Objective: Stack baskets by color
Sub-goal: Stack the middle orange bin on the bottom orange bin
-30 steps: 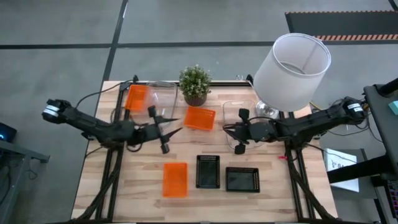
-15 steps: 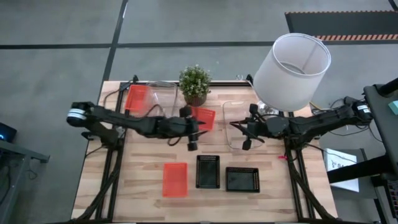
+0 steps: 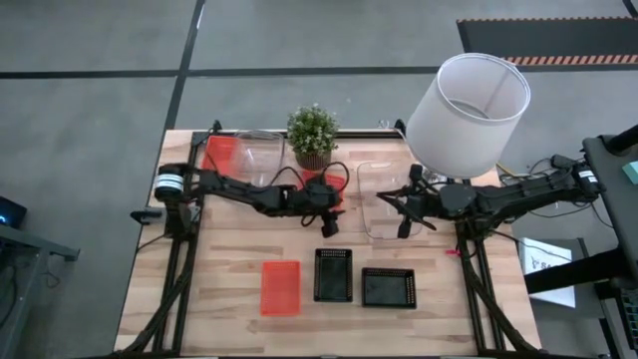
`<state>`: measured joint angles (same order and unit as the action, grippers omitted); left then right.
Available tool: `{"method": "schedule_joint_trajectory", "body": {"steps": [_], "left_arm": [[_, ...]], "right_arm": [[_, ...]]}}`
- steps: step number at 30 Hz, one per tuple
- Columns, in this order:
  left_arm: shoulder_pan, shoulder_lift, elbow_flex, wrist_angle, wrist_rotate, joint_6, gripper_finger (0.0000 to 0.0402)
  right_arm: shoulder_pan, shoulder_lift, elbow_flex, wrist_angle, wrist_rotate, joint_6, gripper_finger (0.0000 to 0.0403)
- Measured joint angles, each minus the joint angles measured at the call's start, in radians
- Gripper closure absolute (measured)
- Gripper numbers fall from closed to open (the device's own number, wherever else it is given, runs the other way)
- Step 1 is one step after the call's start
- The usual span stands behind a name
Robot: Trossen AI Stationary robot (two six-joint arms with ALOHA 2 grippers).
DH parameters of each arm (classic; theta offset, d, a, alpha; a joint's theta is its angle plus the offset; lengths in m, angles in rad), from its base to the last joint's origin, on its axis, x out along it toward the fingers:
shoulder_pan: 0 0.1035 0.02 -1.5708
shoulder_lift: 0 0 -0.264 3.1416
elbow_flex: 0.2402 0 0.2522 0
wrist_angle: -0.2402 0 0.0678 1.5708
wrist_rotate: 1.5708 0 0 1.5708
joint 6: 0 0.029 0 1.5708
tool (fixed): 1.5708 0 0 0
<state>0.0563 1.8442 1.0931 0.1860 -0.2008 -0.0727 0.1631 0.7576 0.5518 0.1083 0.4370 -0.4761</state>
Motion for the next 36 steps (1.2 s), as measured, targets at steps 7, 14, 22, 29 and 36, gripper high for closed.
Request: {"method": "schedule_joint_trajectory", "body": {"steps": [7, 14, 22, 29, 36], "left_arm": [[0.005, 0.048, 0.008, 0.046, -0.14, -0.048, 0.0252], [0.016, 0.044, 0.002, 0.047, -0.153, -0.08, 0.0252], [0.019, 0.09, 0.0, 0.093, -0.156, -0.106, 0.0252], [0.027, 0.098, -0.001, 0.073, -0.156, -0.165, 0.0252], [0.02, 0.072, 0.001, -0.096, -0.128, -0.242, 0.0252]], "right_arm": [[0.0, -0.01, -0.028, -0.051, 0.004, 0.073, 0.0394], [0.0, -0.012, -0.04, -0.043, 0.008, 0.074, 0.0394], [0.0, -0.01, -0.04, -0.039, 0.008, 0.077, 0.0394], [0.0, -0.01, -0.042, -0.043, 0.008, 0.079, 0.0394], [0.0, -0.01, -0.045, -0.046, 0.009, 0.082, 0.0394]]}}
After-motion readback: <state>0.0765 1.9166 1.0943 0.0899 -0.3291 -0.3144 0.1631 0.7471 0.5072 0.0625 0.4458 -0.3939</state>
